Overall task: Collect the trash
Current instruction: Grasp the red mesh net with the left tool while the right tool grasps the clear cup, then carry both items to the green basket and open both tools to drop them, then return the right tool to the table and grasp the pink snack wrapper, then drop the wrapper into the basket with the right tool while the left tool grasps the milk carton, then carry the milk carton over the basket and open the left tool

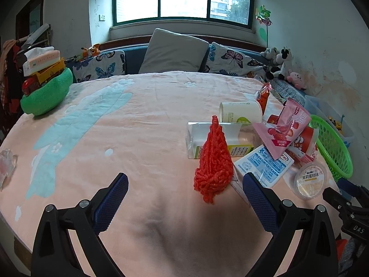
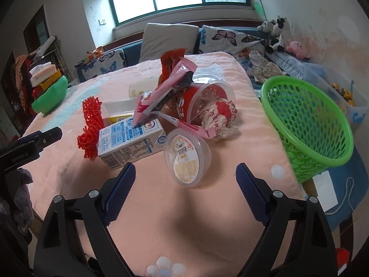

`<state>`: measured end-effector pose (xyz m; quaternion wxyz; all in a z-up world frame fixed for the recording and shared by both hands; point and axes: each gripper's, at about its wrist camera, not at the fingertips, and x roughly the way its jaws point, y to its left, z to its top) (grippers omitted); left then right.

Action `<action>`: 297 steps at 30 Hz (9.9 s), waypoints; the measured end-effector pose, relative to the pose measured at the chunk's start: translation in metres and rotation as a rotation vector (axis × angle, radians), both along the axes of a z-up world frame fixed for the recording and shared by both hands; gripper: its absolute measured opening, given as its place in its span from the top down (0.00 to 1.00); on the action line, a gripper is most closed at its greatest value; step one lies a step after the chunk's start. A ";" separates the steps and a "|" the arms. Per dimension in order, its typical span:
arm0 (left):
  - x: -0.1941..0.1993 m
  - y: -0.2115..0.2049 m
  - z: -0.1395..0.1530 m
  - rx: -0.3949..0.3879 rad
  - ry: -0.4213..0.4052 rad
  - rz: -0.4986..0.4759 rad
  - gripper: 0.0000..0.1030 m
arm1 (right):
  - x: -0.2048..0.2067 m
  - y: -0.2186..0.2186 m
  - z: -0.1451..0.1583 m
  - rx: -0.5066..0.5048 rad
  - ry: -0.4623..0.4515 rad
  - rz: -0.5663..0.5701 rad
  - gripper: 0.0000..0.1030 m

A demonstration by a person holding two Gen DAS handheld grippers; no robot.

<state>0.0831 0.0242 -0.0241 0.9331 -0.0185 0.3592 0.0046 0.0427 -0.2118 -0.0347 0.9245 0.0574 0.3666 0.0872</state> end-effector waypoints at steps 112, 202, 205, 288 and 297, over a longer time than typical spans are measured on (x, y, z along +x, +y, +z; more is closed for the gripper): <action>0.142 -0.341 0.005 -0.277 0.256 -0.716 0.47 | 0.002 -0.229 -0.020 0.011 -0.044 -0.392 0.39; 0.065 -0.094 -0.032 0.001 0.173 -0.518 0.23 | 0.092 -0.043 0.108 0.113 -0.215 0.137 0.83; 0.071 -0.099 -0.035 0.019 0.183 -0.536 0.23 | 0.083 -0.056 0.122 0.120 -0.252 0.111 0.83; 0.132 -0.361 0.023 -0.157 0.179 -0.772 0.24 | -0.019 -0.259 0.013 0.065 -0.158 -0.467 0.49; 0.107 -0.313 0.047 -0.150 0.113 -0.754 0.24 | -0.023 -0.223 0.020 0.062 -0.175 -0.378 0.45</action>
